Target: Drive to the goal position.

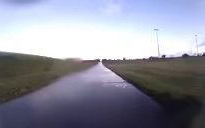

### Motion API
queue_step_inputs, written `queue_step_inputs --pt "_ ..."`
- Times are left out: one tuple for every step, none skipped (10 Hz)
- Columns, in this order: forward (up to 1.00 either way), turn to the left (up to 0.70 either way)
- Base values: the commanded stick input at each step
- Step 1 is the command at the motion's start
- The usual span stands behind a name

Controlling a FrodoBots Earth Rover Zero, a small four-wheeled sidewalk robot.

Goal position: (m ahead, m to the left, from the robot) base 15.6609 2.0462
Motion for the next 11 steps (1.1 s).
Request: queue_step_inputs --pt "0.45 0.0" --pt "0.45 0.0" --pt "0.45 0.0" --pt "0.45 0.0" --pt "0.45 0.0" --pt "0.45 0.0" --pt "0.45 0.0" --pt "0.45 0.0" --pt "0.45 0.0" --pt "0.45 0.0" --pt "0.45 0.0"
